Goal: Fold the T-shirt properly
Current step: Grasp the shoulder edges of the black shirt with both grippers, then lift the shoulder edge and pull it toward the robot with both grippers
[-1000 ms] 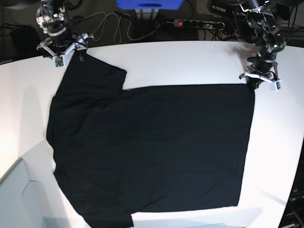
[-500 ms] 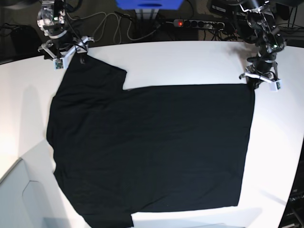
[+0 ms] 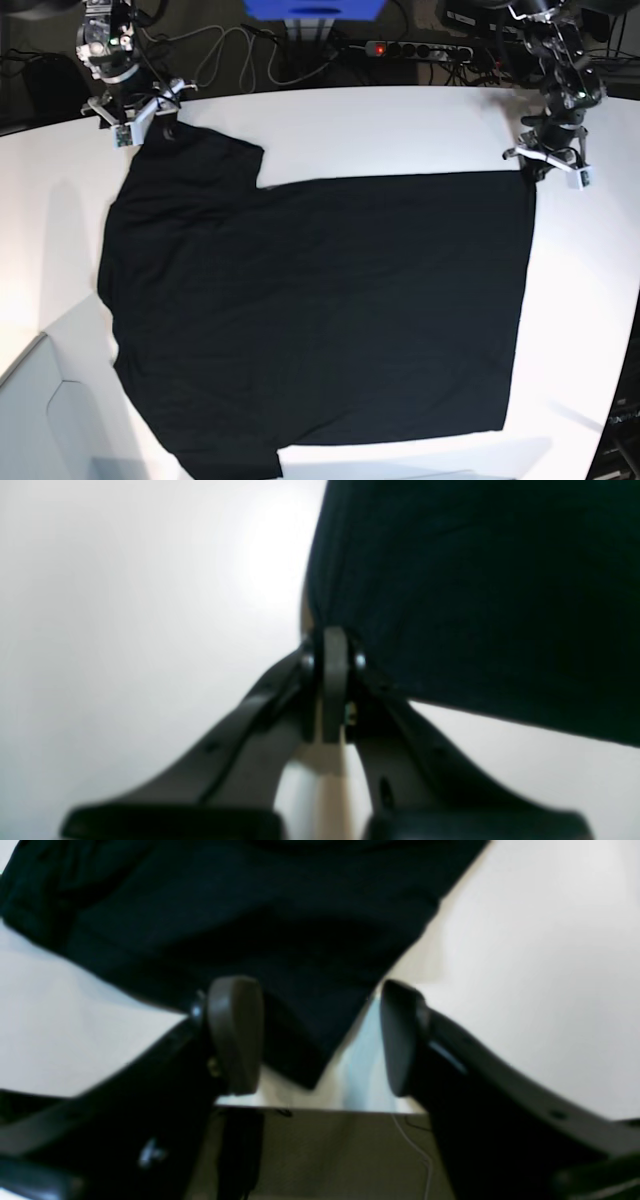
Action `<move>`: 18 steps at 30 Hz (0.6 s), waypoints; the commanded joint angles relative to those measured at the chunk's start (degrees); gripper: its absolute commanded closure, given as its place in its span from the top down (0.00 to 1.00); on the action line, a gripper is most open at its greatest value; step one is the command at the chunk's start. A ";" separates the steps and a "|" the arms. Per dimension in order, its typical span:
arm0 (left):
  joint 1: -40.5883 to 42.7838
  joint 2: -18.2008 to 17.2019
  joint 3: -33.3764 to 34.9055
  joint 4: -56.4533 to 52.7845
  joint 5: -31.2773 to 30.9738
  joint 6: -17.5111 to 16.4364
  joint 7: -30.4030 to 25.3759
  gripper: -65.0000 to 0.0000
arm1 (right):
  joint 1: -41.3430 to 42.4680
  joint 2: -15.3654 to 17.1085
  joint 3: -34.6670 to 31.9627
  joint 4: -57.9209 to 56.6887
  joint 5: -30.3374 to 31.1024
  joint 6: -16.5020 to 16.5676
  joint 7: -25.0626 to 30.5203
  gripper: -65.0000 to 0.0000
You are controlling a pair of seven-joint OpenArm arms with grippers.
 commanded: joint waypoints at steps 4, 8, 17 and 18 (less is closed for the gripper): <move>0.08 -0.66 -0.09 0.99 0.67 0.40 0.55 0.00 | -1.24 0.02 -0.19 -0.79 -0.88 1.86 -5.45 0.18; 0.17 -0.66 -0.09 0.99 0.67 0.40 0.55 0.00 | -1.50 0.02 -0.19 -0.35 -0.88 1.86 -5.36 0.00; 1.13 -0.66 -0.09 1.25 0.50 0.49 0.55 0.00 | -3.34 -0.25 4.21 8.44 -0.88 1.86 -5.18 0.00; 1.40 -0.66 -0.09 2.04 0.50 0.49 0.55 0.00 | -4.05 -0.25 4.47 10.02 -0.88 1.86 -5.18 0.00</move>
